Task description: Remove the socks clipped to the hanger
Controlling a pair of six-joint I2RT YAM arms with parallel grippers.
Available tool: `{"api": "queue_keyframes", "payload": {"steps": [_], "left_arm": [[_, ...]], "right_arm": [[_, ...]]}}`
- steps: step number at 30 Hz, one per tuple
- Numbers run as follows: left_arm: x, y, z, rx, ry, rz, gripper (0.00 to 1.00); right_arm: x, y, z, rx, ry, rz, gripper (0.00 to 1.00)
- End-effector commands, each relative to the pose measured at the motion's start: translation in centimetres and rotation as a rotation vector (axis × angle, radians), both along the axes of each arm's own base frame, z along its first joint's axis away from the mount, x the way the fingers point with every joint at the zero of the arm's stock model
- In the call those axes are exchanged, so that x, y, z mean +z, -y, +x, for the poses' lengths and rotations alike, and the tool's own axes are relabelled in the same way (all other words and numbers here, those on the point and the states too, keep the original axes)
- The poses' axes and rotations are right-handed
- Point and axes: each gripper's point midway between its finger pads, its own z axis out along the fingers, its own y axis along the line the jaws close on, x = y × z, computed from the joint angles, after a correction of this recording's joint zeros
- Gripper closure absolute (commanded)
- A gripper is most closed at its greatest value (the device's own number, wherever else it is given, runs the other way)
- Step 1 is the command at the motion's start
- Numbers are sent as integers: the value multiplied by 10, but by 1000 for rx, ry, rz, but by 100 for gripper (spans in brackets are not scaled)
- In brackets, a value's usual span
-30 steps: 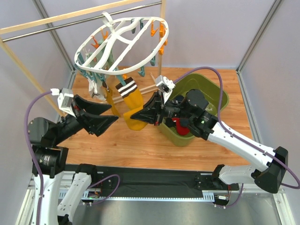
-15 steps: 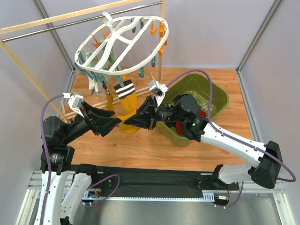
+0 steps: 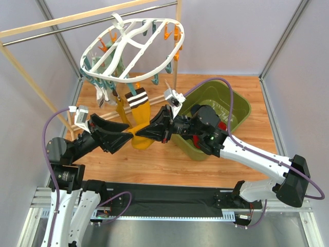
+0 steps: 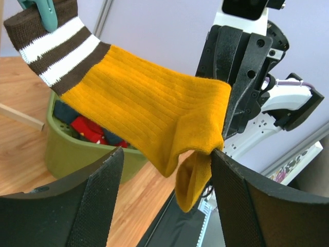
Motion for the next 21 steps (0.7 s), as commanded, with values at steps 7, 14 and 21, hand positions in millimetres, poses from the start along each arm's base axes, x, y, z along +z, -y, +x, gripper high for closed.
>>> {"api": "queue_keyframes", "payload": {"steps": [7,14,21], "left_arm": [[20,4,-19,-79,83,-58,36],[16,6,-25,-105,91,-30,27],[11,5,-18,-83,71,-1,26]], "right_arm": [[15,3,0,-28,23,69,100],[18,3,5,-52,19,80,100],[22,2,2,-36,14,102,100]]}}
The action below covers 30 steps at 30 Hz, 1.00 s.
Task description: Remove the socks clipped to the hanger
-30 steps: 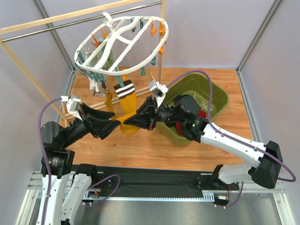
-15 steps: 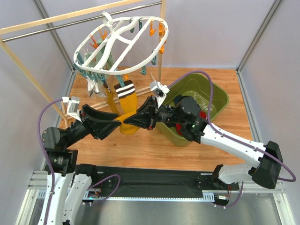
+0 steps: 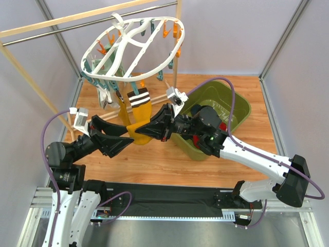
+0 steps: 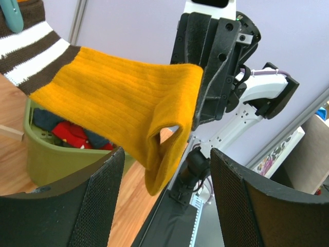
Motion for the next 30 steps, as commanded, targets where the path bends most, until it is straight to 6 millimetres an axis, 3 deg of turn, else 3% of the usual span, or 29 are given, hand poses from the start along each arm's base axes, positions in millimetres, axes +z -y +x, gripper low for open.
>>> {"api": "queue_keyframes", "payload": {"steps": [1,3,5,6,7,10,12,14,17,20,22,24,30], "left_arm": [[4,-1,1,8,24,20,26],[3,-1,3,13,18,12,27],[4,-2,6,28,21,7,38],[4,-2,7,30,19,8,55],[3,-2,7,30,21,13,66],[-8,-4,8,52,-18,56,100],[-8,-7,8,87,11,92,100],[-9,-11,8,121,13,114,100],[-13,-16,9,165,-10,146,100],[-22,-21,13,208,-49,185,100],[-28,-24,14,230,-71,204,100],[-29,-27,15,256,-68,216,100],[-35,-28,13,252,-76,246,100]], "right_arm": [[12,1,-3,4,11,59,100],[12,-1,-4,18,9,58,100],[9,-5,-5,41,5,44,100],[7,-6,-5,39,3,41,99],[6,-7,-4,38,3,37,94],[4,-11,2,18,16,10,92],[2,-14,3,16,15,-6,89],[1,-16,5,9,14,-16,72],[-7,-16,19,-55,12,-54,68],[-4,-12,29,-102,20,-65,56],[-5,-10,43,-163,23,-94,42],[-7,-4,57,-222,17,-125,35],[28,6,81,-245,111,-119,34]]}}
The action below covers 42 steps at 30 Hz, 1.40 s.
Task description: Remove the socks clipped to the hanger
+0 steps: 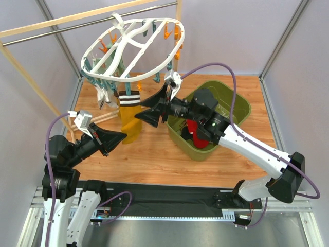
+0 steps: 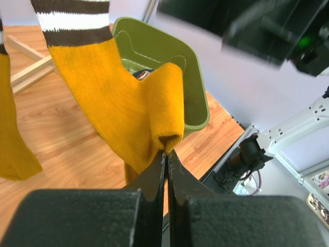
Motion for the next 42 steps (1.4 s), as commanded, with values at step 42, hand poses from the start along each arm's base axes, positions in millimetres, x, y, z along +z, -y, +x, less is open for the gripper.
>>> {"api": "queue_keyframes", "payload": {"steps": [42], "left_arm": [[13,6,-9,-81,-15,44,100]], "right_arm": [[30,-9,50,-93,-54,209,50]]}}
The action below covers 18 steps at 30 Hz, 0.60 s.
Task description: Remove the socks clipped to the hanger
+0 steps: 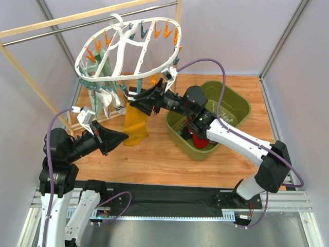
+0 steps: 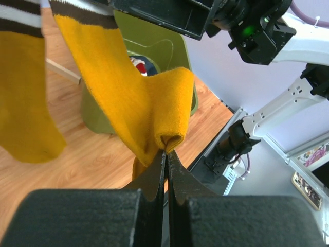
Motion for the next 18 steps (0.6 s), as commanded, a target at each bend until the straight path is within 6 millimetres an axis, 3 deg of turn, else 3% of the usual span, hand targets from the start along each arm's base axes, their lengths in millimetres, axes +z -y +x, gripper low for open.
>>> {"api": "queue_keyframes", "payload": {"steps": [1,8,18], "left_arm": [[12,-1,-3,7,38,8,100],[12,-1,-7,-4,30,13,100],[18,1,-9,-23,30,0,100]], "right_arm": [[33,16,-3,-58,23,118,50],[41,26,-6,-52,72,172,36],[57,30,6,-94,117,227,30]]}}
